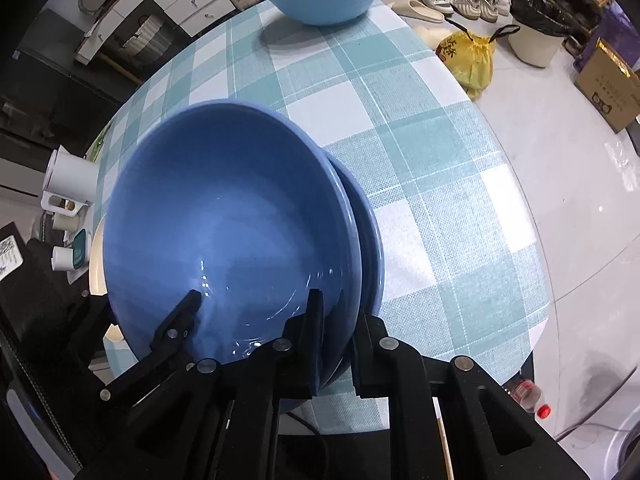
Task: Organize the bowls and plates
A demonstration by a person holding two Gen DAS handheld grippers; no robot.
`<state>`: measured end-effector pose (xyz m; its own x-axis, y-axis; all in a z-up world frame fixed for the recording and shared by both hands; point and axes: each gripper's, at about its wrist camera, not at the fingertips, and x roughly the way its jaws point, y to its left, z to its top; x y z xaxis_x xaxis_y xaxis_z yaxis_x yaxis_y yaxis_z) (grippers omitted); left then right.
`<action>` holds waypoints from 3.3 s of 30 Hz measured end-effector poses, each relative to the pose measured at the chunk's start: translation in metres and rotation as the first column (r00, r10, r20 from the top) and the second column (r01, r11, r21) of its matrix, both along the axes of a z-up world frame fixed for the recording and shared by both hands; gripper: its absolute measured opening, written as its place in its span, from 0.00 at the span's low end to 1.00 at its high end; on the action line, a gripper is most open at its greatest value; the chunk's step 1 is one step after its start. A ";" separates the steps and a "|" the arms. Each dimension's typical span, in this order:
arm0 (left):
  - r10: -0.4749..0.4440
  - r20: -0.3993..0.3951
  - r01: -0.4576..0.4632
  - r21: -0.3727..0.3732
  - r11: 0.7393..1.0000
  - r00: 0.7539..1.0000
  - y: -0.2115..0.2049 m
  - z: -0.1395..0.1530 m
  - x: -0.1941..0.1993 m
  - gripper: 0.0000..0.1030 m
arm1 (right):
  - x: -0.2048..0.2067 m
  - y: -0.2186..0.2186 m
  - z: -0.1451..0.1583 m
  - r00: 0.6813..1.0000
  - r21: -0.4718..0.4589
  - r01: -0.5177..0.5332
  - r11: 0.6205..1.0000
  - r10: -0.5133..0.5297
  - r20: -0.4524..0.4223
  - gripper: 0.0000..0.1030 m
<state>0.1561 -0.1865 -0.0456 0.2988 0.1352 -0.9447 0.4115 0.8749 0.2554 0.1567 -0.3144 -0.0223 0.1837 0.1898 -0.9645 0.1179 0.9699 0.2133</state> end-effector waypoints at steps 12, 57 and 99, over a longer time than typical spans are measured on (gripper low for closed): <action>0.033 -0.087 -0.044 -0.128 0.991 0.996 0.010 -0.020 0.011 0.39 | -0.001 0.000 0.016 0.997 -0.047 -0.005 0.999 0.009 0.077 0.12; 0.174 0.431 0.025 -0.419 0.908 0.886 0.043 0.063 -0.082 0.43 | -0.086 0.013 0.040 0.805 -0.003 -0.127 0.992 0.105 0.584 0.08; 0.460 0.654 0.037 -0.597 0.801 0.601 0.108 0.124 -0.204 1.00 | -0.260 0.010 0.108 0.431 -0.056 -0.052 0.997 0.073 0.899 1.00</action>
